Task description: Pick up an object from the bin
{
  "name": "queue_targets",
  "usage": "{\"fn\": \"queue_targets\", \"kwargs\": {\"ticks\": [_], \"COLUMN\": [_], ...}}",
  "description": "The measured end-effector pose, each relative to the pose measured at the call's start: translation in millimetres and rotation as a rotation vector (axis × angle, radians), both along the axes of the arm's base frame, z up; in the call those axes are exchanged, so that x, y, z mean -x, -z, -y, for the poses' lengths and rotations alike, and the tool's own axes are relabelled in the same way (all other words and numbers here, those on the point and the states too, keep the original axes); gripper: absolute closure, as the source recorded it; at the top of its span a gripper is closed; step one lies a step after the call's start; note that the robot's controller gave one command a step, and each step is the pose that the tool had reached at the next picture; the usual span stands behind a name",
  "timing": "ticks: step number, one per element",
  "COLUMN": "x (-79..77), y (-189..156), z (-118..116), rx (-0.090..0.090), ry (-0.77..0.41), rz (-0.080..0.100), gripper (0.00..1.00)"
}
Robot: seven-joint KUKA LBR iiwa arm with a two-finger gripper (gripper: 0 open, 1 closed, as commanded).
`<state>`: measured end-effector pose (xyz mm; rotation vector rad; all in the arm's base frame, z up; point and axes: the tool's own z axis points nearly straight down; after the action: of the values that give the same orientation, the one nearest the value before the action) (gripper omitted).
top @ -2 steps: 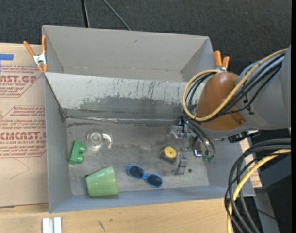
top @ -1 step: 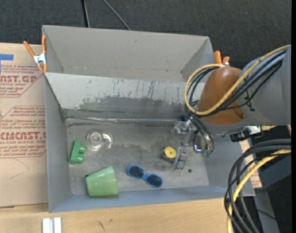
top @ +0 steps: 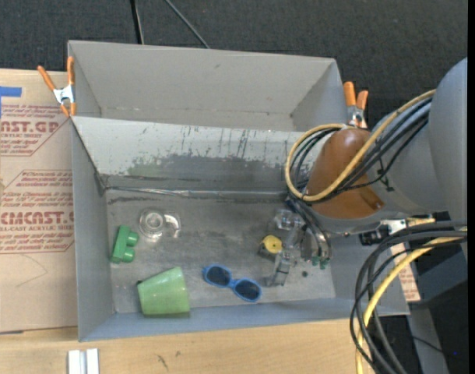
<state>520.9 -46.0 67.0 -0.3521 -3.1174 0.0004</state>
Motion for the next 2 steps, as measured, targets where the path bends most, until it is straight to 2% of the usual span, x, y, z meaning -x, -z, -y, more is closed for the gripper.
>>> {"fn": "queue_targets", "kwargs": {"ticks": [1,2], "x": [0.0,-0.6], "y": [0.5,-0.7], "z": [-0.4,-0.5], "rx": [0.000,0.000], "ry": [-0.001,-0.001], "rz": [-0.001,0.001], "gripper": [0.00,1.00]}}
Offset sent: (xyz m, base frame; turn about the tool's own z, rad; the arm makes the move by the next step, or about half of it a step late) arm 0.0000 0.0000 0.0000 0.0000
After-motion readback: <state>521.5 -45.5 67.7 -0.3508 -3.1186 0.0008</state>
